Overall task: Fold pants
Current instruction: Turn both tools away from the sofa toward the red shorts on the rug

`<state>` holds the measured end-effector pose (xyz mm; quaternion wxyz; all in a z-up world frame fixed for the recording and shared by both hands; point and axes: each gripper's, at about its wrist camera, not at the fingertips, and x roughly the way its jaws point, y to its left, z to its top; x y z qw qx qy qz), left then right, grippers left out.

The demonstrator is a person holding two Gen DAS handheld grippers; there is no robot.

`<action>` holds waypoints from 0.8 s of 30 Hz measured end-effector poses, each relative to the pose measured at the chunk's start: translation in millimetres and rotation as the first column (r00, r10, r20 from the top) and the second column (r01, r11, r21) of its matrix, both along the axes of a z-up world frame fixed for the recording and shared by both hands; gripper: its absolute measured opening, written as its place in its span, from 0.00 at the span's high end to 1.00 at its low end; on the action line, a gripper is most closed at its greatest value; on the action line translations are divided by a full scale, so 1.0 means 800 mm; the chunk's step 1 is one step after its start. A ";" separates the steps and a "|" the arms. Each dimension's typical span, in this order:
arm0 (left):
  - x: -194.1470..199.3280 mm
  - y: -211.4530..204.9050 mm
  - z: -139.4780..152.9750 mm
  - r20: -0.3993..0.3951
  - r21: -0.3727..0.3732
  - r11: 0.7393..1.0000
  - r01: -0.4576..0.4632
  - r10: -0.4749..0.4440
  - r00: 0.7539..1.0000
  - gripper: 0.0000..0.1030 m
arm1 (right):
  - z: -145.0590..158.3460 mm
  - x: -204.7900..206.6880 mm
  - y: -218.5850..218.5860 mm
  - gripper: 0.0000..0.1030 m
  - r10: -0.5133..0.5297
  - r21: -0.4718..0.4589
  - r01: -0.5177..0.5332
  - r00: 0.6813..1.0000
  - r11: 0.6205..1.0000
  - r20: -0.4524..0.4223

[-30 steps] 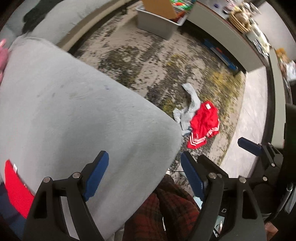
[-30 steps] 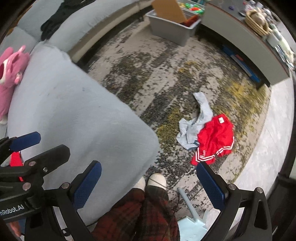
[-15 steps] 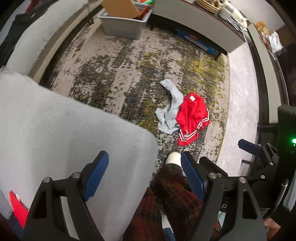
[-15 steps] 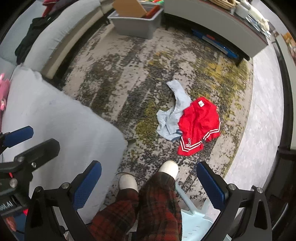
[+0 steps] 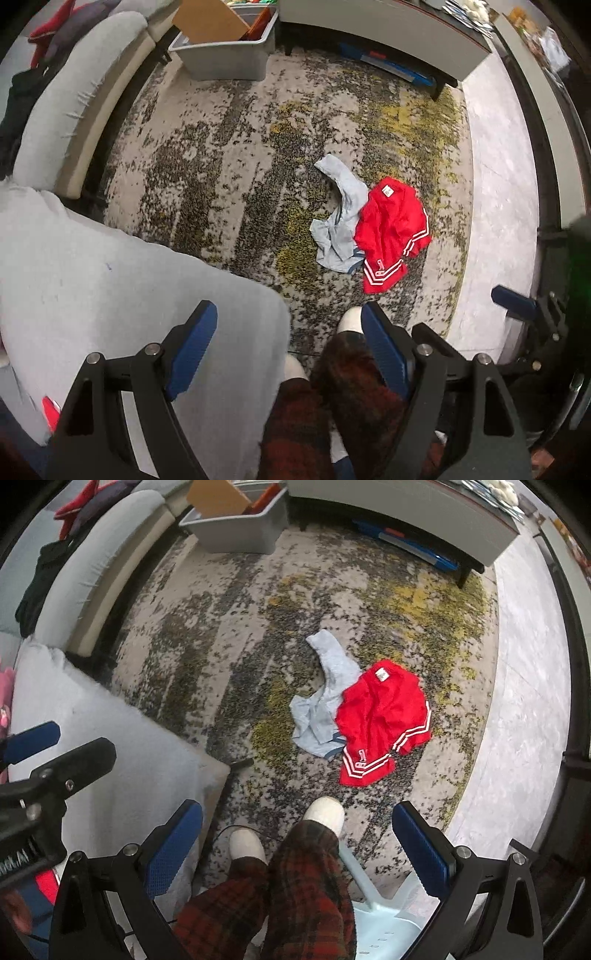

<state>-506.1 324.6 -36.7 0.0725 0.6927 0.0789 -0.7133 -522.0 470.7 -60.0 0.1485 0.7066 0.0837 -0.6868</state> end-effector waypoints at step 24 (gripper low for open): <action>-0.117 0.111 -0.080 0.146 -0.014 0.992 0.124 -0.121 0.982 0.24 | -0.063 -0.088 0.124 0.02 -0.134 -0.040 0.138 0.987 0.990 0.086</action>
